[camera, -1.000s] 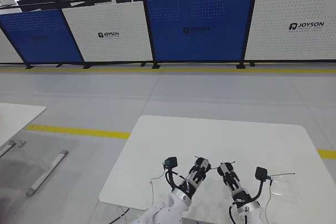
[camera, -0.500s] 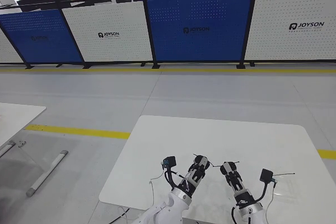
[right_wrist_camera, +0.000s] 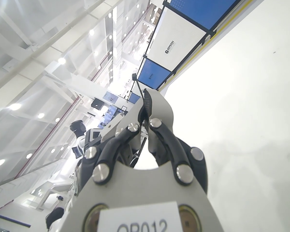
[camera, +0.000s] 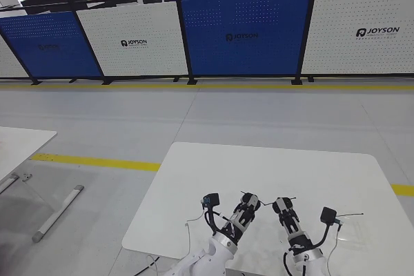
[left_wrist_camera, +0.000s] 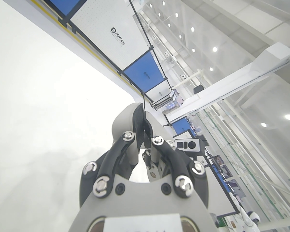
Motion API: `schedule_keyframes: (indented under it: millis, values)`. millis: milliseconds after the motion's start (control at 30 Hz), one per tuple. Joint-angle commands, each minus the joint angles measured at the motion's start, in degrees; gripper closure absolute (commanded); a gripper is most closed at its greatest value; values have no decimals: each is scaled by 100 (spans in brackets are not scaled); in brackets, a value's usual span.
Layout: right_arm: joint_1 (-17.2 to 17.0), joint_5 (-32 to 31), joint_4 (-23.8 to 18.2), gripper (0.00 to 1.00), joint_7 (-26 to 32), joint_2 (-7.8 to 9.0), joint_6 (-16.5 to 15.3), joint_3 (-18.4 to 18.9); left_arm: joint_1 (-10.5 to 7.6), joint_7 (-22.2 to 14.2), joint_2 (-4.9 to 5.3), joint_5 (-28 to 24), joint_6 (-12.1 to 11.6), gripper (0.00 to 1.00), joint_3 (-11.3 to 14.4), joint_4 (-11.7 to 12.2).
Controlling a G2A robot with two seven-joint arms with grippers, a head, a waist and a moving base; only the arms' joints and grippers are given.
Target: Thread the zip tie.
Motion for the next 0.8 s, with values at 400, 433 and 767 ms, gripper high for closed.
schedule_keyframes:
  millis: [400, 433, 767]
  values:
    - [-28, -103, -28, 100, 17, -30, 82, 31, 2, -67, -43, 67, 36, 76, -6, 51]
    - [-28, -103, -27, 100, 18, -31, 81, 33, 3, -73, -44, 76, 37, 76, -3, 55]
    - [-44, -141, -38, 100, 35, -52, 64, 44, -13, -138, -85, 252, 93, 78, 115, 115]
